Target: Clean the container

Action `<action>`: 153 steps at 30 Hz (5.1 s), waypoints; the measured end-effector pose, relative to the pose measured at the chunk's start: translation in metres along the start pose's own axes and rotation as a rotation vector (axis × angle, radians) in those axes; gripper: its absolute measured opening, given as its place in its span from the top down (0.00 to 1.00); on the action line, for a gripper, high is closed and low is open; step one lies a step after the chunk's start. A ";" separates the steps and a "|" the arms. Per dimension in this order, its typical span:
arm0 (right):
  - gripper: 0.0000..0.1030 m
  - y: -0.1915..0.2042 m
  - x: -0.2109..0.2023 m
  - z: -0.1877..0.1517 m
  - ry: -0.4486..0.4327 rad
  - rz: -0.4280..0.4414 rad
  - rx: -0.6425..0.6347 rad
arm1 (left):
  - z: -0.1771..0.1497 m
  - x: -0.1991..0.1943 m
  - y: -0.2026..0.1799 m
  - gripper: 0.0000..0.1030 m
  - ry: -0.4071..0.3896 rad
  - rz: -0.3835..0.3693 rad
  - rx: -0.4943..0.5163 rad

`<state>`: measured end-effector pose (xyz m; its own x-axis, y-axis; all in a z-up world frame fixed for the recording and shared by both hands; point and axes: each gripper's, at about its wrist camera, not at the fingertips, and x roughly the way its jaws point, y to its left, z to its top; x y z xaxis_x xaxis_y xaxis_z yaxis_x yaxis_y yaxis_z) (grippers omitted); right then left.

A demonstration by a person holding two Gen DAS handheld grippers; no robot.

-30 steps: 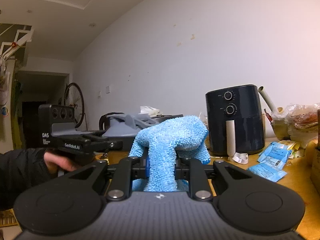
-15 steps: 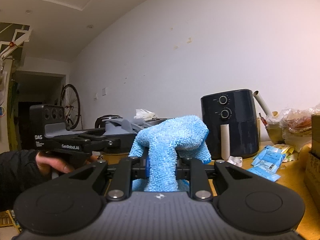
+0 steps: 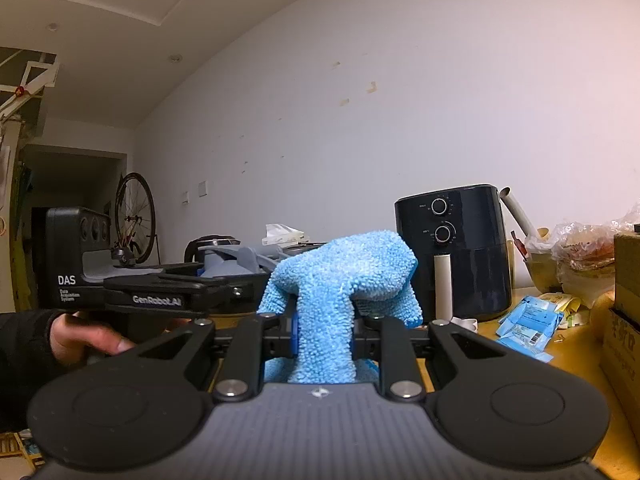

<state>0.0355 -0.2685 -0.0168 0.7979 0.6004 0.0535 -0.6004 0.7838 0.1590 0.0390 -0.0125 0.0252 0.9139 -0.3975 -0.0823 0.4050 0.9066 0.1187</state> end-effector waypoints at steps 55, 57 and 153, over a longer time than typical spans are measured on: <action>0.77 -0.003 -0.003 -0.001 0.025 -0.058 -0.035 | 0.009 0.027 -0.068 0.00 0.040 0.725 -0.121; 0.77 -0.003 -0.003 -0.001 0.025 -0.057 -0.035 | 0.009 0.027 -0.068 0.01 0.038 0.725 -0.122; 0.77 0.023 0.026 -0.020 0.199 0.207 -0.129 | -0.009 0.010 0.020 0.08 0.012 -0.160 -0.066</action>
<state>0.0412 -0.2323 -0.0317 0.6393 0.7589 -0.1242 -0.7612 0.6474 0.0380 0.0564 0.0029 0.0180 0.8374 -0.5360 -0.1072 0.5422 0.8394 0.0377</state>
